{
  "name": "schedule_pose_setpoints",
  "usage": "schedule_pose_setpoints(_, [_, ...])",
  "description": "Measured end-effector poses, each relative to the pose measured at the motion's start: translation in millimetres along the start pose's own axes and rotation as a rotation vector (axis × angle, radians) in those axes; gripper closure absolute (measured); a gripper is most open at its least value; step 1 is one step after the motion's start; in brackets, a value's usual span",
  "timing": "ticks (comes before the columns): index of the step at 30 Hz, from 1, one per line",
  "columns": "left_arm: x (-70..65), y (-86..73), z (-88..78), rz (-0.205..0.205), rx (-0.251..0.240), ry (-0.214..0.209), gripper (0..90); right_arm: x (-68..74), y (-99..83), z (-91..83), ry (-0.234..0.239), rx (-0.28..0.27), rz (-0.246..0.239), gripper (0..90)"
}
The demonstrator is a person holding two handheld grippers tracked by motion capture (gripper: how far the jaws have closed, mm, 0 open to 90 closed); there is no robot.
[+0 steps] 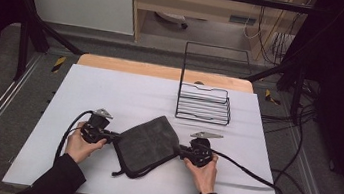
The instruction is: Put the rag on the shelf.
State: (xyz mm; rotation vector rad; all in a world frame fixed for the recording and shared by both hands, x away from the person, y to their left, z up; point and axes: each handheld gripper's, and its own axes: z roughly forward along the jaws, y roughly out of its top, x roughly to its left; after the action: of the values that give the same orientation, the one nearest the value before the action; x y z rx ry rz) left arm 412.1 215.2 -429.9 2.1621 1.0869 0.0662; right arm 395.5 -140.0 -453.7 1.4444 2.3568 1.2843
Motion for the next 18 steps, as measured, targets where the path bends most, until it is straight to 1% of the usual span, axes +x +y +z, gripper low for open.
schedule_pose_setpoints(1, [-0.4, -1.6, -1.4, -0.008, -0.003, -0.006, 81.7, -1.4, 3.1, 1.2, -0.001, -0.014, -0.014, 76.3])
schedule_pose_setpoints(2, [-1.1, -4.1, -3.8, -0.013, -0.003, -0.013, 81.7, -1.4, 3.1, 1.2, -0.001, -0.014, -0.014, 76.3])
schedule_pose_setpoints(3, [-2.8, -7.2, -6.0, -0.019, -0.008, -0.016, 81.7, -2.8, 9.6, 3.5, -0.008, -0.015, -0.043, 76.4])
schedule_pose_setpoints(4, [-5.4, -10.9, -8.2, -0.032, -0.011, -0.03, 81.7, -3.1, 14.2, 5.3, -0.014, -0.015, -0.061, 76.4])
schedule_pose_setpoints(5, [-8.3, -14.9, -10.6, -0.035, -0.013, -0.034, 81.7, -2.7, 19.7, 7.4, -0.019, -0.009, -0.077, 76.3])
schedule_pose_setpoints(6, [-11.9, -19.3, -12.9, -0.04, -0.018, -0.033, 81.6, -2.5, 25.4, 10.6, -0.019, -0.006, -0.091, 76.2])
schedule_pose_setpoints(7, [-15.8, -24.0, -15.2, -0.047, -0.023, -0.031, 81.6, -2.5, 25.4, 10.6, -0.019, -0.006, -0.091, 76.2])
schedule_pose_setpoints(8, [-19.6, -28.8, -17.2, -0.05, -0.024, -0.03, 81.5, -1.3, 36.6, 18.3, -0.01, 0.004, -0.123, 75.9])
schedule_pose_setpoints(9, [-23.7, -33.5, -19.0, -0.058, -0.027, -0.028, 81.3, -0.5, 41.4, 22.1, -0.002, 0.007, -0.138, 75.7])
schedule_pose_setpoints(10, [-27.5, -37.9, -20.7, -0.062, -0.032, -0.026, 81.3, -0.5, 41.4, 22.1, -0.002, 0.007, -0.138, 75.7])
schedule_pose_setpoints(11, [-30.4, -41.9, -22.5, -0.065, -0.035, -0.024, 80.9, 0.3, 45.0, 26.2, 0.007, 0.005, -0.151, 75.3])
schedule_pose_setpoints(12, [-33.6, -45.2, -23.7, -0.074, -0.044, -0.019, 80.5, 1.3, 47.3, 30.1, 0.012, 0.005, -0.154, 74.7])
schedule_pose_setpoints(13, [-36.6, -48.1, -24.8, -0.07, -0.053, -0.013, 80.0, 2.0, 48.0, 33.8, 0.011, 0.004, -0.165, 74.0])
schedule_pose_setpoints(14, [-37.7, -49.0, -25.6, -0.063, -0.056, -0.003, 79.6, 3.7, 47.4, 37.0, 0.004, 0.004, -0.171, 72.4])
schedule_pose_setpoints(15, [-38.9, -49.3, -25.9, -0.05, -0.059, 0.005, 77.7, 5.3, 44.6, 37.0, -0.017, -0.017, -0.194, 67.6])
schedule_pose_setpoints(16, [-39.2, -48.9, -25.9, -0.044, -0.06, 0.011, 77.7, 5.3, 44.6, 37.0, -0.017, -0.017, -0.194, 67.6])
schedule_pose_setpoints(17, [-38.2, -47.7, -26.2, -0.042, -0.061, 0.013, 76.2, 6.6, 43.2, 34.7, -0.027, -0.033, -0.207, 62.2])
schedule_pose_setpoints(18, [-36.9, -45.8, -26.5, -0.038, -0.064, 0.018, 69.8, 11.1, 40.2, 26.2, -0.038, -0.065, -0.212, 48.9])
